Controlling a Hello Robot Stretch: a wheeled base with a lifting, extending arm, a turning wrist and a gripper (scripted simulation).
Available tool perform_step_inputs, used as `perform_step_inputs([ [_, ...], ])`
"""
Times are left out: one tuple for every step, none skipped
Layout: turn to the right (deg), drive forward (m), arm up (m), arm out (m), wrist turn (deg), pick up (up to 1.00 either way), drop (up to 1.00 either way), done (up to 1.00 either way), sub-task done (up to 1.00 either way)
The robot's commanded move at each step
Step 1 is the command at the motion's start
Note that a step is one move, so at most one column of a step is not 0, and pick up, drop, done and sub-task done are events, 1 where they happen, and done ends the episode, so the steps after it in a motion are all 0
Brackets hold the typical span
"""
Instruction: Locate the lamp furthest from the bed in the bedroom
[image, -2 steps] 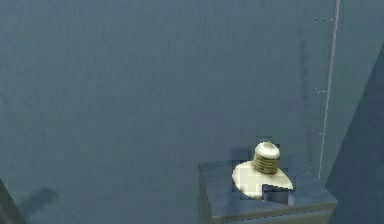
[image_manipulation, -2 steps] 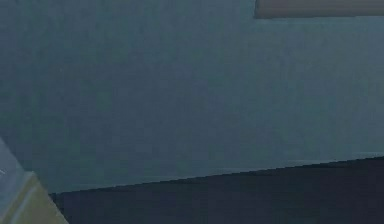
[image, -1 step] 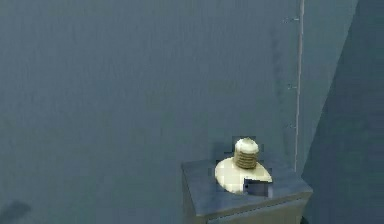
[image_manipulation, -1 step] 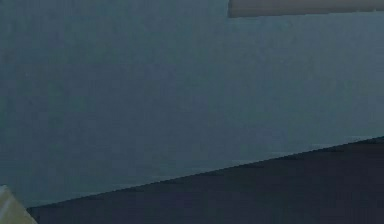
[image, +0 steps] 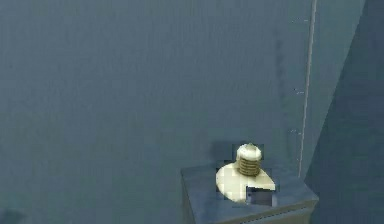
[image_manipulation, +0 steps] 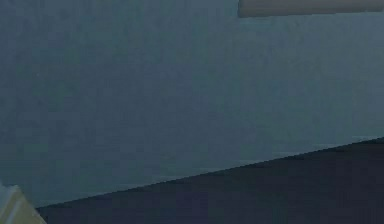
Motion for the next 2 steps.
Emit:
perform_step_inputs([
  [45.0, 0.00, 0.00, 0.00, 0.0, 0.00, 0.00, 0.00, 0.00],
  [45.0, 0.00, 0.00, 0.00, 0.0, 0.00, 0.00, 0.00, 0.00],
])
